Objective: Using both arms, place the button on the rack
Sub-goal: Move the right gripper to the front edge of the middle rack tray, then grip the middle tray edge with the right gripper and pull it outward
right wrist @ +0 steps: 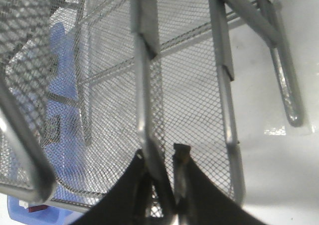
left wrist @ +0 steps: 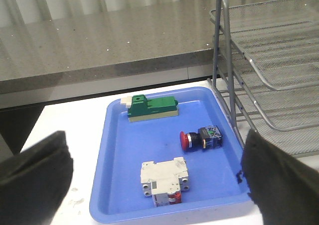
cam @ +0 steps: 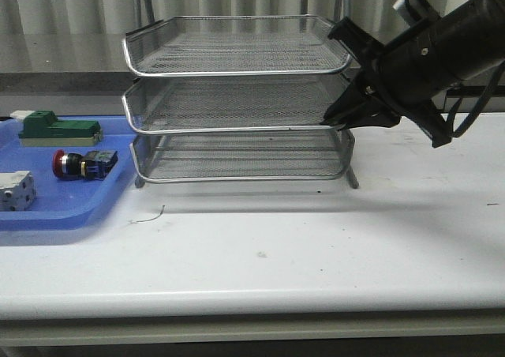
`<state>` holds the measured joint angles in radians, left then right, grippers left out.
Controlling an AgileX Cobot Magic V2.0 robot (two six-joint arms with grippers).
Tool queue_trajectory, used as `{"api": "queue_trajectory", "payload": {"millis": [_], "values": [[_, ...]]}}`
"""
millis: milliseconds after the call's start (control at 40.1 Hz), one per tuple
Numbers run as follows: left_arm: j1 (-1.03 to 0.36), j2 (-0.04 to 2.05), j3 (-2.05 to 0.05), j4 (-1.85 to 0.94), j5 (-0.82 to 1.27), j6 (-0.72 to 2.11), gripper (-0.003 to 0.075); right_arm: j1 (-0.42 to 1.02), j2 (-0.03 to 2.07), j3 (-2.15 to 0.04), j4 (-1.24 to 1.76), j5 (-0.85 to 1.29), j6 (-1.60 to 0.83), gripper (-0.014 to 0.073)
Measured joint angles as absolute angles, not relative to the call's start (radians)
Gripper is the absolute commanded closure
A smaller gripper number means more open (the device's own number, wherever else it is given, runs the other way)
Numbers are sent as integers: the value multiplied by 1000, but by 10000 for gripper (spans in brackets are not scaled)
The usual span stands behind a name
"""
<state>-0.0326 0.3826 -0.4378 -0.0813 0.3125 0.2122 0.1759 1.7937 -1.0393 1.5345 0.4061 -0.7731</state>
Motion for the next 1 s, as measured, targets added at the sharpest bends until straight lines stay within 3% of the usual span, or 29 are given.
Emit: {"api": "queue_trajectory", "payload": {"millis": [449, 997], "values": [[-33, 383, -432, -81, 313, 212, 71, 173, 1778, -1011, 1556, 424, -778, 613], [-33, 383, -432, -81, 305, 212, 71, 173, 1573, -725, 1587, 493, -886, 613]]}}
